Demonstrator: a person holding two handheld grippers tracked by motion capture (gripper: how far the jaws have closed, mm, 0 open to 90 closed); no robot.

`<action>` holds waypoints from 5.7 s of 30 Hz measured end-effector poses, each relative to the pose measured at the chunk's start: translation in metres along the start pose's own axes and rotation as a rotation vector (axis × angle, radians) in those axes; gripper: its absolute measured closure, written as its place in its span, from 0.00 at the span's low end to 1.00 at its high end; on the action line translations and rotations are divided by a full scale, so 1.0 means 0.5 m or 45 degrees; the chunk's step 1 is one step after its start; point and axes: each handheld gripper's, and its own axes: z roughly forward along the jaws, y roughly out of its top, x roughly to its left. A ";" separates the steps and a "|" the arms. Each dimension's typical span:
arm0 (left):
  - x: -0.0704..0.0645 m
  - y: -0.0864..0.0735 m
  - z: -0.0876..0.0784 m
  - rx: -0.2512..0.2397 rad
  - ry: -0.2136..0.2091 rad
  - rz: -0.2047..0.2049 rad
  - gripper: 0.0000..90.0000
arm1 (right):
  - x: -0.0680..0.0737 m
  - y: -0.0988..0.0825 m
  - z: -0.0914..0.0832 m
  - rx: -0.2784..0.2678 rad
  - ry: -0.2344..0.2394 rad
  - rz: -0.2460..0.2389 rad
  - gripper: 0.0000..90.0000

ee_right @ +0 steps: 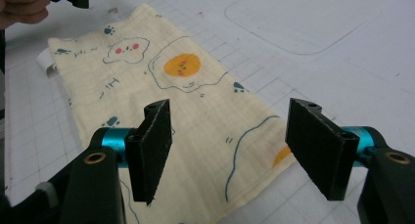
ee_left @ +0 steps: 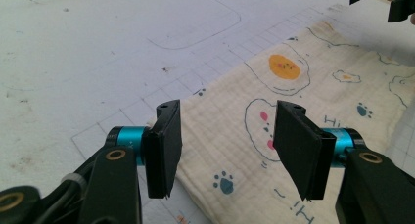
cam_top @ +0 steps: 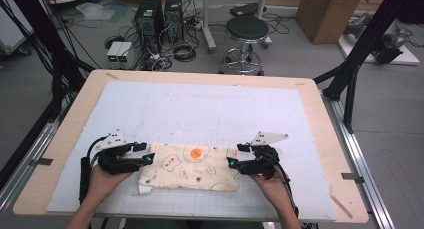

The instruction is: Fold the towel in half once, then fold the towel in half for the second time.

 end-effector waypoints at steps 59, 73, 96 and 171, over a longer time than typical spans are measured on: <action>0.055 0.001 0.097 0.192 0.167 -0.104 0.88 | -0.071 -0.006 0.070 0.239 -0.067 0.112 0.85; 0.056 0.004 0.084 0.140 0.134 -0.136 0.93 | -0.072 -0.005 0.056 0.168 -0.014 0.137 0.91; 0.111 0.080 0.100 0.041 0.147 -0.237 0.94 | -0.140 0.057 0.042 0.064 -0.013 0.214 0.92; 0.097 0.047 0.074 0.021 0.107 -0.125 0.94 | -0.135 0.054 0.039 0.039 0.045 0.267 0.92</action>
